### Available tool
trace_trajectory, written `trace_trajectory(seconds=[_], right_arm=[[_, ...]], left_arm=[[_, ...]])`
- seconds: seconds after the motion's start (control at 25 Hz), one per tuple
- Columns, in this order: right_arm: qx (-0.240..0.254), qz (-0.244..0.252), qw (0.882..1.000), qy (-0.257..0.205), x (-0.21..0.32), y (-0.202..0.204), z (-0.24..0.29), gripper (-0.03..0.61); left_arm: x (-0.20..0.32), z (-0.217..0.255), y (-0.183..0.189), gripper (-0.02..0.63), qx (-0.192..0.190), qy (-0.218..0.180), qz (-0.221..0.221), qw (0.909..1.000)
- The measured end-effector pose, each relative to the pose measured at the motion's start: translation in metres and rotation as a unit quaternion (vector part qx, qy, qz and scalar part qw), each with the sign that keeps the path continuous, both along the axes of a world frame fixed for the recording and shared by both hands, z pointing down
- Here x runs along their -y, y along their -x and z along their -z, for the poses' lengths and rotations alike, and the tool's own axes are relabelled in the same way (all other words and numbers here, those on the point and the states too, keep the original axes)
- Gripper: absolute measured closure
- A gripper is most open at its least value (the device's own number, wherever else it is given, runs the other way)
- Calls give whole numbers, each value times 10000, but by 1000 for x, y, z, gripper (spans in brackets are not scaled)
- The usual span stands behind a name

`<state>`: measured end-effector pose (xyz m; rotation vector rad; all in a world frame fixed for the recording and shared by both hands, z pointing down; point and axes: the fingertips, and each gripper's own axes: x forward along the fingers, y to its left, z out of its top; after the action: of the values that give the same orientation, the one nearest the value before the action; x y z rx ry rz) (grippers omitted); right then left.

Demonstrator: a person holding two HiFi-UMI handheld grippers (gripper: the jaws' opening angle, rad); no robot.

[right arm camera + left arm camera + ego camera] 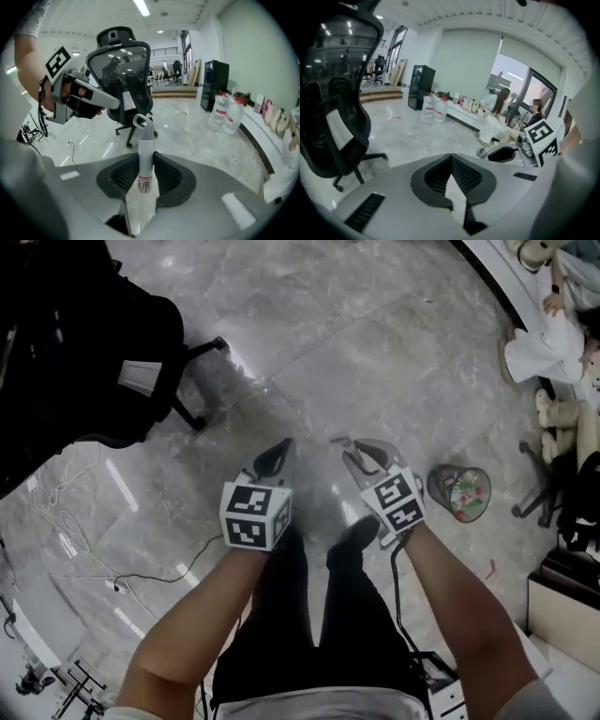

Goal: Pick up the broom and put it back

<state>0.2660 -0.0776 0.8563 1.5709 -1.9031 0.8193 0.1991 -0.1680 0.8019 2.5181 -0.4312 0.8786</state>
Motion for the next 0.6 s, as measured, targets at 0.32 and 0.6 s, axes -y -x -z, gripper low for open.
trace_trajectory(seconds=[0.32, 0.6], right_arm=[[-336, 945, 9929, -637, 74, 88, 182, 481], [-434, 1307, 9865, -885, 151, 161, 259, 492]], left_arm=[[74, 172, 98, 609, -162, -448, 883, 9950], [111, 247, 183, 609, -202, -626, 1297, 9894]])
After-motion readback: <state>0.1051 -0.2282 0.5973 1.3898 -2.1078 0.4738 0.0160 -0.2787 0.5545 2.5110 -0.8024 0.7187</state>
